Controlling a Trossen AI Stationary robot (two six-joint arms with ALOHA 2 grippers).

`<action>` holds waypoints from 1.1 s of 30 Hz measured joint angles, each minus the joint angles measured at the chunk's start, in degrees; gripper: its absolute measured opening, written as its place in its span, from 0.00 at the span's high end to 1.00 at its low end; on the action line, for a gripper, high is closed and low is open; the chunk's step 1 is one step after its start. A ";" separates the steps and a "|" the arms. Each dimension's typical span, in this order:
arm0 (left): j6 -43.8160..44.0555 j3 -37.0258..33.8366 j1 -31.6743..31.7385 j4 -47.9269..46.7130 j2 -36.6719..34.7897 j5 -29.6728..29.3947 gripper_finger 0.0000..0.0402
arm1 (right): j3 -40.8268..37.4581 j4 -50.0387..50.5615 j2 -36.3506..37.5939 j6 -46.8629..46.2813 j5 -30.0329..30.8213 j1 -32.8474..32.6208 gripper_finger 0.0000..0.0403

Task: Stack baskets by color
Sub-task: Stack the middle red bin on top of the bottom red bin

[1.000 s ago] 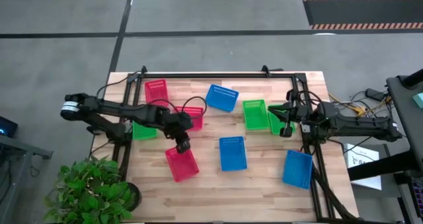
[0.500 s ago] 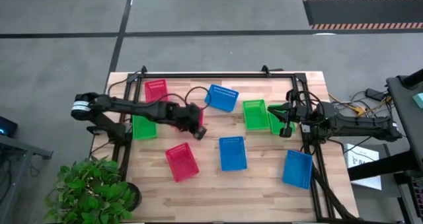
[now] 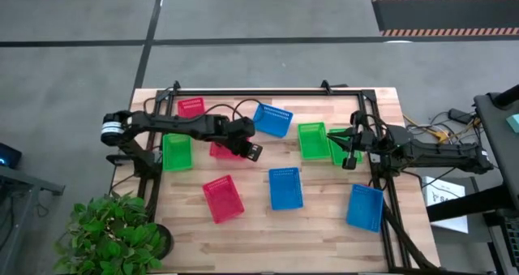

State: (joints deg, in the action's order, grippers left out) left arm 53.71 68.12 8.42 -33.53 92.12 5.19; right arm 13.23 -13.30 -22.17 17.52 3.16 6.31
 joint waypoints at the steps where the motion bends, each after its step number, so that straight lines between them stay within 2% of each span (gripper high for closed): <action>1: 0.00 0.00 0.36 0.01 0.00 0.85 0.90 | 0.00 0.02 0.00 0.07 -0.01 -0.01 0.96; 5: -0.16 -0.01 1.23 0.01 0.00 1.49 0.73 | 0.00 -0.02 0.00 1.15 0.00 0.00 0.96; 9: 0.37 -0.19 1.79 0.04 0.75 -4.45 0.54 | 0.00 -0.20 0.00 2.14 0.02 0.00 0.96; 12: 0.38 0.16 2.08 0.11 2.27 -6.26 0.49 | 0.00 -0.20 0.00 2.70 0.43 -0.01 0.96; 15: 2.18 0.96 1.62 0.12 3.64 -8.31 0.50 | 0.00 -0.02 -0.02 2.75 1.61 -0.02 0.96; 20: 2.95 2.69 1.31 -0.48 6.44 -9.52 0.57 | 0.00 1.45 0.02 2.74 2.82 -0.02 0.96; 25: 1.31 5.20 1.33 -6.45 8.55 -14.10 0.63 | 0.00 1.81 0.04 2.73 3.02 -0.02 0.96; 33: -0.05 4.62 1.33 -6.53 11.41 -14.91 0.66 | 0.01 2.34 0.02 3.06 3.04 0.00 0.96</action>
State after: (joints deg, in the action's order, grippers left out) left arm 53.66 72.74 9.76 -40.05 103.53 -9.72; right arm 13.24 -10.95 -22.15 20.58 6.20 6.31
